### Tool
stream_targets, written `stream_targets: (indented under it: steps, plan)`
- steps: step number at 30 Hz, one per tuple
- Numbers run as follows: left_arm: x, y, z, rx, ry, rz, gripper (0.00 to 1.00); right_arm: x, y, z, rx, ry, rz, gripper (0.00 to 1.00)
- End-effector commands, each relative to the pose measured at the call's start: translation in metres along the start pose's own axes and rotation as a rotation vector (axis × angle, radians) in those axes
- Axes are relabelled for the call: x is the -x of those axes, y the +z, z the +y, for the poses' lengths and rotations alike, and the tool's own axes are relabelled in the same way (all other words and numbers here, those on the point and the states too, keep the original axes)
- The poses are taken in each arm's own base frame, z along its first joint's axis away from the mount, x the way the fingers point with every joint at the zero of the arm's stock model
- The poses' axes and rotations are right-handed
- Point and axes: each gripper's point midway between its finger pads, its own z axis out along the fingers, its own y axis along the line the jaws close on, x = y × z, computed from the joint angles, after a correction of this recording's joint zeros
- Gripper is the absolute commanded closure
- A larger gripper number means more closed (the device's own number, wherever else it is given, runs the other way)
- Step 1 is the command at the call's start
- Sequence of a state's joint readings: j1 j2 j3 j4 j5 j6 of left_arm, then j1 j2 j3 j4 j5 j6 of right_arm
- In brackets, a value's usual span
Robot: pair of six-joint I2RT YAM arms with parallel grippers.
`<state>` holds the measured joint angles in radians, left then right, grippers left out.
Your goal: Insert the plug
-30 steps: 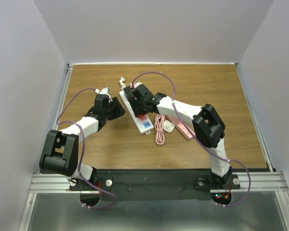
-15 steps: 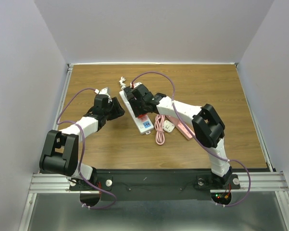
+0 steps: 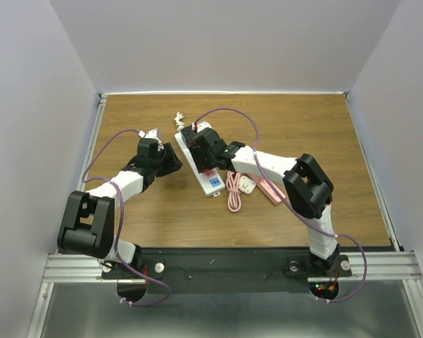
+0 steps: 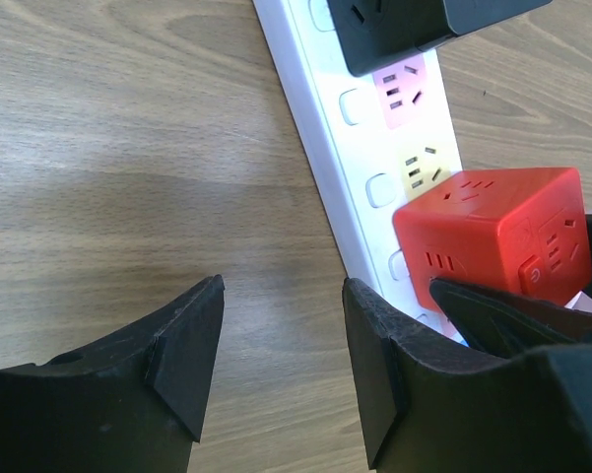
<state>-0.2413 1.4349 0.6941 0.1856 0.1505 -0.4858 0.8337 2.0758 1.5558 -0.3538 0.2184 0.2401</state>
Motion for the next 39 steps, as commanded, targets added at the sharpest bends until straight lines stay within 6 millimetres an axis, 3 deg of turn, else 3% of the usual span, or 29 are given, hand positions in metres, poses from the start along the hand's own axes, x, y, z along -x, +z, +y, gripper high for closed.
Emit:
stream_targets:
  steps: [1,6,7,10,13,15,21,25,30,31,33,34,38,39]
  plan:
    - [0.024,-0.014,-0.013,-0.041,0.021,-0.065,0.37,-0.164,0.019,-0.037,-0.12,-0.088,0.498,0.99]
    - [0.04,-0.029,-0.022,-0.052,0.031,-0.101,0.35,-0.132,0.031,-0.025,-0.099,-0.07,0.431,1.0]
    - [0.044,-0.033,-0.024,-0.055,0.033,-0.112,0.34,-0.114,0.035,-0.019,-0.087,-0.063,0.392,0.99]
    - [0.054,-0.048,-0.027,-0.047,0.04,-0.144,0.3,-0.099,0.045,-0.013,-0.083,-0.059,0.361,1.0]
    - [0.064,-0.069,-0.03,-0.039,0.046,-0.183,0.25,-0.064,0.06,-0.001,-0.065,-0.043,0.289,1.0]
    - [0.071,-0.076,-0.032,-0.043,0.052,-0.209,0.24,-0.053,0.066,0.002,-0.061,-0.037,0.265,1.0]
    - [0.071,-0.096,-0.031,-0.037,0.054,-0.241,0.23,-0.003,0.078,0.026,0.006,0.002,0.161,1.0]
    - [0.064,-0.098,-0.026,-0.03,0.056,-0.236,0.23,0.045,0.073,0.041,0.054,0.04,0.055,0.97]
    - [0.063,-0.106,-0.028,-0.043,0.065,-0.262,0.23,0.088,0.049,0.039,0.046,0.058,-0.049,0.59]
    - [0.062,-0.108,-0.03,-0.048,0.068,-0.264,0.23,0.095,0.044,0.038,0.047,0.062,-0.064,0.47]
    - [0.061,-0.11,-0.033,-0.052,0.076,-0.272,0.23,0.116,0.026,0.034,0.053,0.081,-0.113,0.31]
    - [0.058,-0.11,-0.039,-0.057,0.087,-0.272,0.23,0.125,0.019,0.032,0.054,0.093,-0.133,0.17]
    - [0.043,-0.111,-0.057,-0.071,0.114,-0.265,0.23,0.16,-0.013,0.016,0.064,0.133,-0.218,0.04]
    - [0.037,-0.11,-0.063,-0.079,0.122,-0.256,0.23,0.173,-0.028,0.013,0.071,0.141,-0.251,0.01]
